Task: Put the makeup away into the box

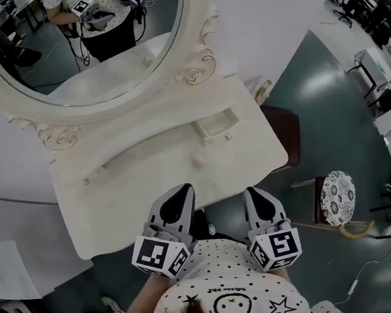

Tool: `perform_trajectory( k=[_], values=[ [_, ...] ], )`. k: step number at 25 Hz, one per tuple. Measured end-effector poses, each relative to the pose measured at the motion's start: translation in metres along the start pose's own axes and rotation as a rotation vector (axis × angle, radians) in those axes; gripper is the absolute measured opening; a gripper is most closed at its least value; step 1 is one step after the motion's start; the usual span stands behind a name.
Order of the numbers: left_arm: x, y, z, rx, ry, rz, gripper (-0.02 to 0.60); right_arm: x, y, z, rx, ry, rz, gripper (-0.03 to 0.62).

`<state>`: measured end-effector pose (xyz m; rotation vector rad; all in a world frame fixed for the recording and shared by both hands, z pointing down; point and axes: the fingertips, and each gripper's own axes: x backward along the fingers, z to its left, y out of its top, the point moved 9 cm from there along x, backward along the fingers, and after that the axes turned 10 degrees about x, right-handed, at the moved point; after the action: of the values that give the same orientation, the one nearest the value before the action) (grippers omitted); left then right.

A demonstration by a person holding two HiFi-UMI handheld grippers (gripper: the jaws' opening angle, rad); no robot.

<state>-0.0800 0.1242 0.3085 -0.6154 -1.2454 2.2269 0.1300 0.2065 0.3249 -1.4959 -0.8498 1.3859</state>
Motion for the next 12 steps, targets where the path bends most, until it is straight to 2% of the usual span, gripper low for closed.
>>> perform_trajectory(
  k=[8, 12],
  values=[
    [-0.029, 0.025, 0.035, -0.003, -0.017, -0.007, -0.005, -0.045, 0.023, -0.008, -0.001, -0.028, -0.011, 0.008],
    [-0.031, 0.027, 0.046, 0.009, 0.007, -0.004, -0.005, -0.058, 0.025, -0.006, 0.006, -0.014, 0.004, 0.008]
  ],
)
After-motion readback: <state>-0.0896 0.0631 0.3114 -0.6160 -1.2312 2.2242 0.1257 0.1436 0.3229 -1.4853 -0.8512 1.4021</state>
